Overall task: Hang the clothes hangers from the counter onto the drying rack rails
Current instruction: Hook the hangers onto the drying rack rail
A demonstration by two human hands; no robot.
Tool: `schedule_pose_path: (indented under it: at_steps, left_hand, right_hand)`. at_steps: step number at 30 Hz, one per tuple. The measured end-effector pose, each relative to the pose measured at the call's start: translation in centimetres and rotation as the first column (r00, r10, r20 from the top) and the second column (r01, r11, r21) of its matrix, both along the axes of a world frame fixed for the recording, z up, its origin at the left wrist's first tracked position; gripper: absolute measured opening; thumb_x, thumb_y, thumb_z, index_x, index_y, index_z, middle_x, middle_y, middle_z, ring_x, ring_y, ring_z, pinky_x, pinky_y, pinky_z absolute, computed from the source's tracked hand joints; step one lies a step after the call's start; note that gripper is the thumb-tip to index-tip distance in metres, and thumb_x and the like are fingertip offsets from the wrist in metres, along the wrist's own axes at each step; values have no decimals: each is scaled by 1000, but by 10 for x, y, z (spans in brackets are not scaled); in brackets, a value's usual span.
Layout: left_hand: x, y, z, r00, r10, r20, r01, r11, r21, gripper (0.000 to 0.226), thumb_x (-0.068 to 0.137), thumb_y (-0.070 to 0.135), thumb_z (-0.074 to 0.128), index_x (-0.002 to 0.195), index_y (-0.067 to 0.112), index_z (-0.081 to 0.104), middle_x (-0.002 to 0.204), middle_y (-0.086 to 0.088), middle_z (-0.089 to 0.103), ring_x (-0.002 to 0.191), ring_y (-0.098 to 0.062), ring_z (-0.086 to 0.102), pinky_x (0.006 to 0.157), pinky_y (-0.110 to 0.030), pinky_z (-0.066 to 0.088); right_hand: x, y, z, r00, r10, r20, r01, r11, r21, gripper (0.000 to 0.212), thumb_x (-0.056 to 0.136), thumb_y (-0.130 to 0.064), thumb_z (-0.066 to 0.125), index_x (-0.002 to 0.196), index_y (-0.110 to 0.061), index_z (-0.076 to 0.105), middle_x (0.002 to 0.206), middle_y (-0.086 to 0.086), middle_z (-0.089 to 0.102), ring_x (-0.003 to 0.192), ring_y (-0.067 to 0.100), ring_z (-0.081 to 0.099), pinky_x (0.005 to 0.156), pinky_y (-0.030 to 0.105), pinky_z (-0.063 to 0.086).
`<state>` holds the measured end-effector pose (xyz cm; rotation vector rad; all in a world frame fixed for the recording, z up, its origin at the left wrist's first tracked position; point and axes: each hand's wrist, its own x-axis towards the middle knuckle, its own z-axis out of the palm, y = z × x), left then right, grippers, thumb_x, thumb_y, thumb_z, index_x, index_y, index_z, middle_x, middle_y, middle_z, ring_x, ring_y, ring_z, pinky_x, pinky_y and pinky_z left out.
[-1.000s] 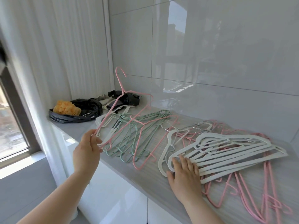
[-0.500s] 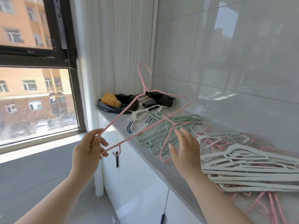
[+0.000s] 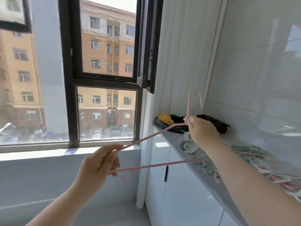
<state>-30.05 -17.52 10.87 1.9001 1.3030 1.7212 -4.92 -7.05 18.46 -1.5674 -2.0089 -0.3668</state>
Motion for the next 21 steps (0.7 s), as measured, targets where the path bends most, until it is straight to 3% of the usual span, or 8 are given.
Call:
schedule_pose_path:
  at_steps: [2,4,5,7,9,13,16,21]
  left_hand:
    - [-28,-23,1,997,56,-52,-57,998,-22,30,75,37,42,78,62,58,48,17,56,41,-3,53,49,-17,46]
    - [-62,-50,-1,987,131,-98,-139,987,-83,28,66,52,36,77,47,62,50,18,60,48,0,55,51,-9,41]
    - [-80,-66,-1,973,179,-144,-197,973,-121,31,64,57,34,73,42,60,52,22,60,52,1,55,52,-8,39]
    - [-115,-98,2,933,255,-255,-310,928,-206,13,74,53,40,75,45,51,54,27,59,54,2,53,52,-11,37]
    - [-150,-130,6,876,307,-373,-411,879,-242,19,90,40,46,72,45,47,51,25,58,51,-1,53,55,-15,39]
    - [-200,-189,14,725,359,-588,-593,760,-267,25,96,33,38,76,31,53,51,8,54,36,-1,47,58,-21,44]
    - [-231,-221,22,718,402,-568,-629,725,-281,22,97,30,38,94,23,58,54,9,51,35,-2,44,50,-16,40]
    - [-288,-258,28,749,481,-456,-643,694,-323,7,94,23,48,89,28,50,59,10,53,31,2,46,43,-12,42]
  right_hand:
    - [-31,-7,1,999,48,12,-47,997,-64,26,99,-16,31,105,-14,57,104,11,65,96,31,59,74,34,44]
    - [-71,-16,-2,993,97,70,-92,994,-66,28,100,-17,30,116,-11,53,103,11,63,96,32,59,76,36,46]
    - [-95,-23,-5,986,131,105,-126,990,-56,28,100,-17,30,118,-11,51,94,10,61,90,30,58,70,32,45]
    - [-147,-46,-7,966,226,123,-218,973,-70,28,101,-15,29,118,-9,50,78,8,55,71,26,54,56,25,33]
    - [-198,-70,-9,937,341,82,-332,938,-102,29,100,-14,29,119,-12,52,88,8,63,75,25,58,60,23,34]
    - [-290,-119,-12,866,497,51,-488,864,-126,30,100,-14,30,118,-15,53,104,9,66,91,29,63,76,32,49]
    - [-345,-150,-13,824,567,18,-560,818,-128,29,100,-13,29,115,-13,54,103,11,66,90,31,62,70,30,43]
    - [-432,-183,-10,735,678,4,-672,730,-125,32,100,-15,29,117,-17,56,111,7,66,98,28,62,77,31,46]
